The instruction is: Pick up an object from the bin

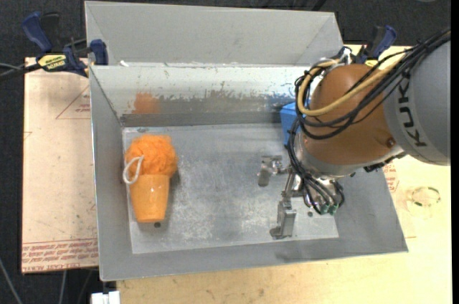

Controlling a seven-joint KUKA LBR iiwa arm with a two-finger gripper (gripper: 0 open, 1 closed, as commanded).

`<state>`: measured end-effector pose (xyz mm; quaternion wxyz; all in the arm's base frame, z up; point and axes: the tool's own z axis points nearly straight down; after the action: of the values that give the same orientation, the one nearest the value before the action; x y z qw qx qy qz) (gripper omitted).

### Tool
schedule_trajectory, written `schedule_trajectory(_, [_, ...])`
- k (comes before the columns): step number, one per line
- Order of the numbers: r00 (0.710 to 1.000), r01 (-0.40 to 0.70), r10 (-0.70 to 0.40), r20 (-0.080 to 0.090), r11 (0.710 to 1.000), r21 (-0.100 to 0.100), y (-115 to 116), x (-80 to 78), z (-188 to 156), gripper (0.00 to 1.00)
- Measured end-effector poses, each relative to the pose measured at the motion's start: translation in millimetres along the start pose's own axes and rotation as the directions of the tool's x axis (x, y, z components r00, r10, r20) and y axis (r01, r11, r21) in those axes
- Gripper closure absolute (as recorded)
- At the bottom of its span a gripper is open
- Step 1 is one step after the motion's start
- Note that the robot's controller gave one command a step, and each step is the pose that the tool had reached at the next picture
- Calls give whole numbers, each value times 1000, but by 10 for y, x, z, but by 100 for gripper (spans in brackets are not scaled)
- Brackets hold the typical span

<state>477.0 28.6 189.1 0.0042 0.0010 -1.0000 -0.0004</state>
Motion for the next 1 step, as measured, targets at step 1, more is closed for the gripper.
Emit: schedule_trajectory(1, [1000,-1,1,8,1000,0,-1,-16,-40,0])
